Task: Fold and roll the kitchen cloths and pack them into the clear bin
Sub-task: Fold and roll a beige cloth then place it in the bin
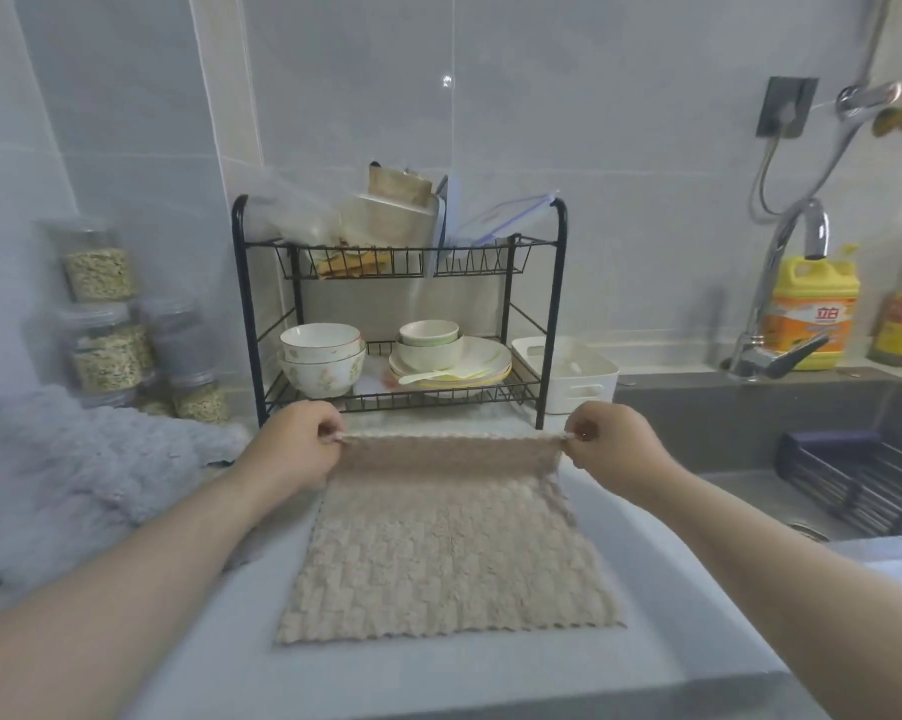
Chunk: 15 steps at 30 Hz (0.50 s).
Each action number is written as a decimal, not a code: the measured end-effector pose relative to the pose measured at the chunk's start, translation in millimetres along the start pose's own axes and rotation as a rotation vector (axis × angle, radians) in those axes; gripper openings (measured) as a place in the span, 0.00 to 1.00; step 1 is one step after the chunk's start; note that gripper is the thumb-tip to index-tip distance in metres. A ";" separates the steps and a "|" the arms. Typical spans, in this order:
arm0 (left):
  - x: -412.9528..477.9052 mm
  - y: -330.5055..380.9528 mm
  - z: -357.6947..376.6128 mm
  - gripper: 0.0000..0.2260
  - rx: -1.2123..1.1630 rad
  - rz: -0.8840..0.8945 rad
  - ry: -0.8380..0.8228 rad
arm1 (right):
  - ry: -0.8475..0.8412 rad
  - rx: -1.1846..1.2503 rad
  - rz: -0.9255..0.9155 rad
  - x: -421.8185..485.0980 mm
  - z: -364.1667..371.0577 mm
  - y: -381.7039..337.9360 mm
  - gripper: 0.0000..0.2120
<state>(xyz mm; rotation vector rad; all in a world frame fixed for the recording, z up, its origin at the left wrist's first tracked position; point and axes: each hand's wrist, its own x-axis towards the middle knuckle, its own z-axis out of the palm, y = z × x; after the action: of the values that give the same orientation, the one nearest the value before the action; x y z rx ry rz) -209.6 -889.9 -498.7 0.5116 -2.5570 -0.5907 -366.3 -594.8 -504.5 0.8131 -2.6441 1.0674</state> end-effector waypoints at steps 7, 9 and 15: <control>-64.5 8.5 -17.1 0.11 -0.042 0.020 -0.063 | -0.060 -0.081 -0.042 -63.2 -25.3 -9.4 0.07; -79.4 9.6 -16.4 0.11 -0.040 0.026 -0.075 | -0.073 -0.099 -0.050 -76.1 -28.3 -9.9 0.05; -110.3 12.7 -15.7 0.06 0.001 0.007 -0.148 | -0.148 -0.054 -0.022 -105.0 -31.2 -10.4 0.06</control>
<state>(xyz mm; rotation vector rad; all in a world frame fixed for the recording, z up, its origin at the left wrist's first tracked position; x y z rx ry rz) -113.9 -835.0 -518.6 0.4746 -2.6978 -0.6465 -274.1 -535.4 -512.8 0.9420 -2.7645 0.9611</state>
